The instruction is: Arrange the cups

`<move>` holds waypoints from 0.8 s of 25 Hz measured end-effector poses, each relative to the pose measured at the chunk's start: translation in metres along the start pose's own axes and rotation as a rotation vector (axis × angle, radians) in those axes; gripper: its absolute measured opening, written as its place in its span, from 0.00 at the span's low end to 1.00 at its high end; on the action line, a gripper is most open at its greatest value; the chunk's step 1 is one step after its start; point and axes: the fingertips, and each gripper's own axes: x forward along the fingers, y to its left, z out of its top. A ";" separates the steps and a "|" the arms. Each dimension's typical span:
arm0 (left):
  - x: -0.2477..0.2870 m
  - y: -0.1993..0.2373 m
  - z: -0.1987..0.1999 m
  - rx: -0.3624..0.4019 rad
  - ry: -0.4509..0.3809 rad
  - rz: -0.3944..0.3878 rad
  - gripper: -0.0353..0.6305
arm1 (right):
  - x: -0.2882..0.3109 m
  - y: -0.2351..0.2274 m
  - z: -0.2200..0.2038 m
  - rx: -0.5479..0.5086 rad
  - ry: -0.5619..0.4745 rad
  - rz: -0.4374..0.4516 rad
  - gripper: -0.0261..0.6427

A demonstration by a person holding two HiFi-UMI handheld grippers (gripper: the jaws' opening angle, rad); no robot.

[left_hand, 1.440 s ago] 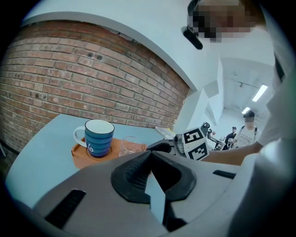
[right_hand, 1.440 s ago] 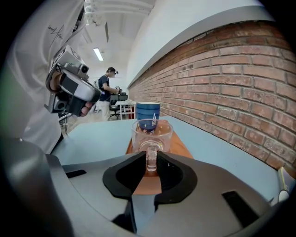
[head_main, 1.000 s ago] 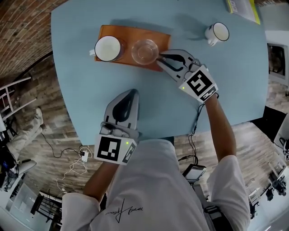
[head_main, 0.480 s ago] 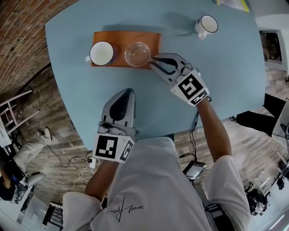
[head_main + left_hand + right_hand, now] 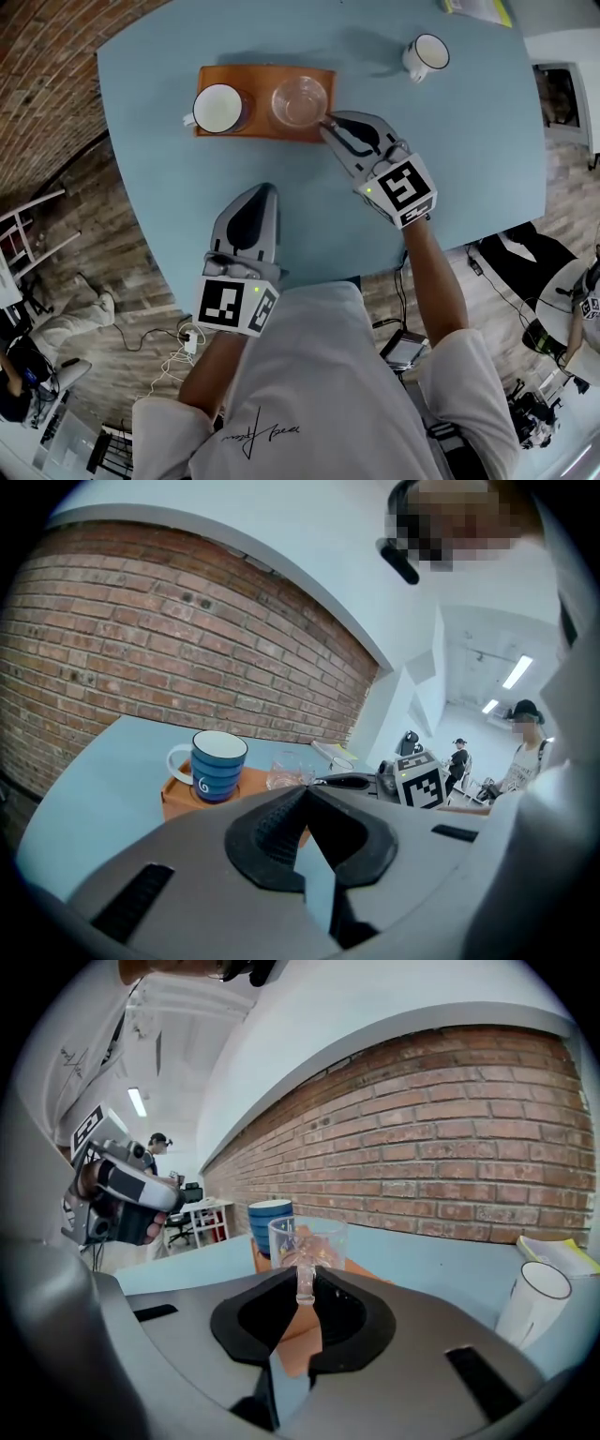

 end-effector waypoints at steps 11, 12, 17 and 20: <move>-0.019 0.003 0.010 0.007 -0.055 -0.032 0.07 | -0.012 0.018 0.009 0.057 -0.012 -0.118 0.12; -0.022 0.003 0.011 0.008 -0.059 -0.036 0.07 | -0.013 0.020 0.009 0.061 -0.011 -0.130 0.12; -0.038 0.007 0.014 0.016 -0.080 -0.061 0.07 | -0.019 0.035 0.012 0.085 -0.013 -0.188 0.12; -0.047 0.010 0.015 0.020 -0.087 -0.080 0.07 | -0.021 0.043 0.015 0.093 -0.015 -0.226 0.12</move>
